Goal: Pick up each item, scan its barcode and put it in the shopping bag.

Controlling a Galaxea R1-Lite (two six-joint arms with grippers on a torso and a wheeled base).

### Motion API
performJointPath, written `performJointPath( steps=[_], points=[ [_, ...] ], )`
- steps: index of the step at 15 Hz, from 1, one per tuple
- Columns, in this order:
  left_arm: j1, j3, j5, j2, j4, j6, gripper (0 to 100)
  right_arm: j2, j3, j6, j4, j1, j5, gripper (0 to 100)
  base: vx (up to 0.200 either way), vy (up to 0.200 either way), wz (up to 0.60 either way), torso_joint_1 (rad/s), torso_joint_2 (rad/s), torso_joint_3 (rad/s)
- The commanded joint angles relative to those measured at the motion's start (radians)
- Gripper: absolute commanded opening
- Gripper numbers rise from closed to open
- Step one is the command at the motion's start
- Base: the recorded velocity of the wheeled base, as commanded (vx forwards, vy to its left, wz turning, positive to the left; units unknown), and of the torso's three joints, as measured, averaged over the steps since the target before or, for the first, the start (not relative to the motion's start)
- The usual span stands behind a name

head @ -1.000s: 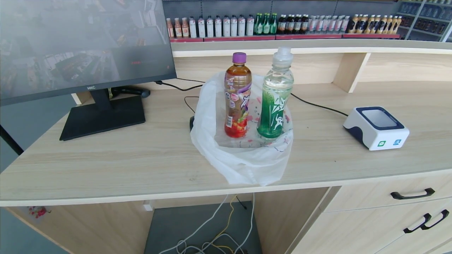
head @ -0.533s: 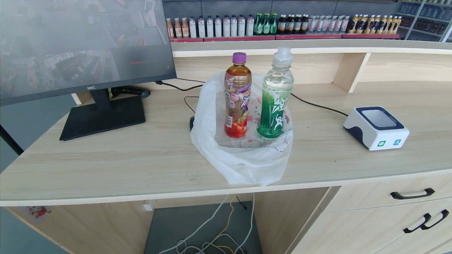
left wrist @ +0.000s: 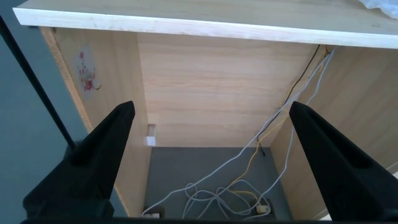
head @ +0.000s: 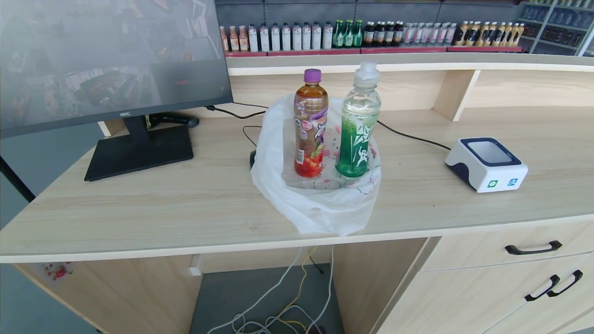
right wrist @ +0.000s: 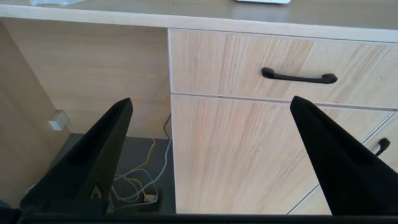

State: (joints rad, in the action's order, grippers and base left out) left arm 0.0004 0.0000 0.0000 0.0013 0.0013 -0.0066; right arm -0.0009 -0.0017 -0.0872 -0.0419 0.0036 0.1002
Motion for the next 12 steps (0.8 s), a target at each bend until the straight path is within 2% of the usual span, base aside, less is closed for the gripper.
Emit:
performJointPath(
  steps=[1,2,12],
  points=[
    [0.0,0.0,0.0,0.0,0.0,0.0,100,0.001,0.0,0.0,0.0,-0.001,0.001,100,0.0,0.0,0.0,0.0,0.0,0.0],
    [0.001,0.0,0.0,0.0,0.0,-0.004,100,0.001,0.0,0.0,0.0,-0.001,-0.001,100,0.0,0.0,0.0,0.0,0.0,0.0],
    [0.001,0.0,0.0,0.0,0.0,-0.013,100,0.001,0.0,0.0,0.0,-0.001,-0.001,100,0.0,-0.2,0.0,0.004,0.0,0.001]
  ],
)
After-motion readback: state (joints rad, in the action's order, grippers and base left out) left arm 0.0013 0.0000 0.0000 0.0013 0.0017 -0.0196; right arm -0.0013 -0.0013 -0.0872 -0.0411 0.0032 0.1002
